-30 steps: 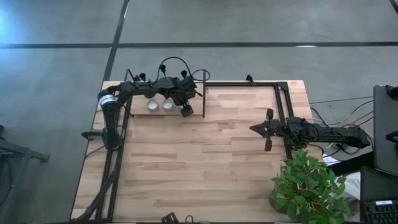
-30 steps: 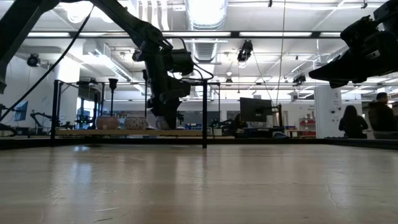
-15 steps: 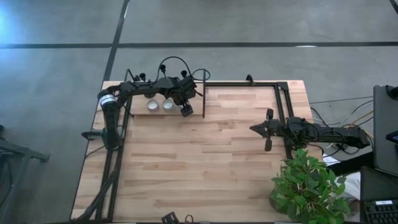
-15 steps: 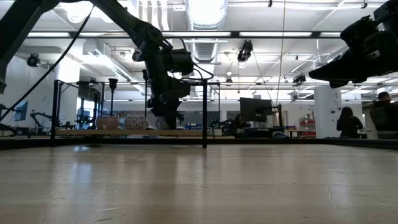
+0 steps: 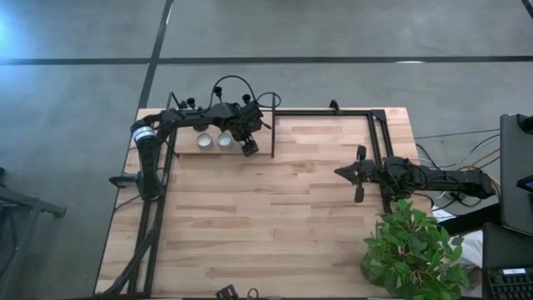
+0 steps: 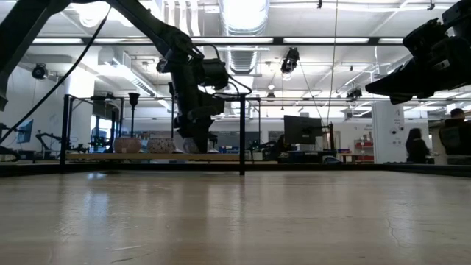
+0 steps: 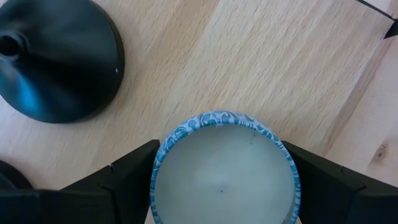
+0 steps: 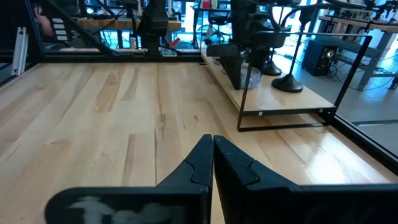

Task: Pick & Place candle stick holders
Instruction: Align the blue scented candle with the white scented candle on the shelf

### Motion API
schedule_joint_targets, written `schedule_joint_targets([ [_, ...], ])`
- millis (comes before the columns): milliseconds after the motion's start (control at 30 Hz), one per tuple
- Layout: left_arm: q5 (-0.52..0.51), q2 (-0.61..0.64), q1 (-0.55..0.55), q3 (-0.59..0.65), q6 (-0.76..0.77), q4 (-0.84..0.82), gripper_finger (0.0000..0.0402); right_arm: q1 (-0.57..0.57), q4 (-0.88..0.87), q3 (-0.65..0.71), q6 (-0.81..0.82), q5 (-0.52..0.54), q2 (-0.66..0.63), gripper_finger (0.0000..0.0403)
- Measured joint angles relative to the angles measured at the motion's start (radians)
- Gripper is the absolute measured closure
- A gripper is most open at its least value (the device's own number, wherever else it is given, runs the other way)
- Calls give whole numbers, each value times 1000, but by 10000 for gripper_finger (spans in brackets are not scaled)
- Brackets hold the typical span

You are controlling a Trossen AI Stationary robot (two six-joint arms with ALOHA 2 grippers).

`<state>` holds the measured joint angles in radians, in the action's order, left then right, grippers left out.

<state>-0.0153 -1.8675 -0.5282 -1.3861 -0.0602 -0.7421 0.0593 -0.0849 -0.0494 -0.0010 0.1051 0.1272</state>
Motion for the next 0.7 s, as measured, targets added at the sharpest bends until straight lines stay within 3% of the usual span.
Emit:
schedule_joint_targets([
  [700,30,0,0,0,-24,26,65,0,0,0,0,0,0,394],
])
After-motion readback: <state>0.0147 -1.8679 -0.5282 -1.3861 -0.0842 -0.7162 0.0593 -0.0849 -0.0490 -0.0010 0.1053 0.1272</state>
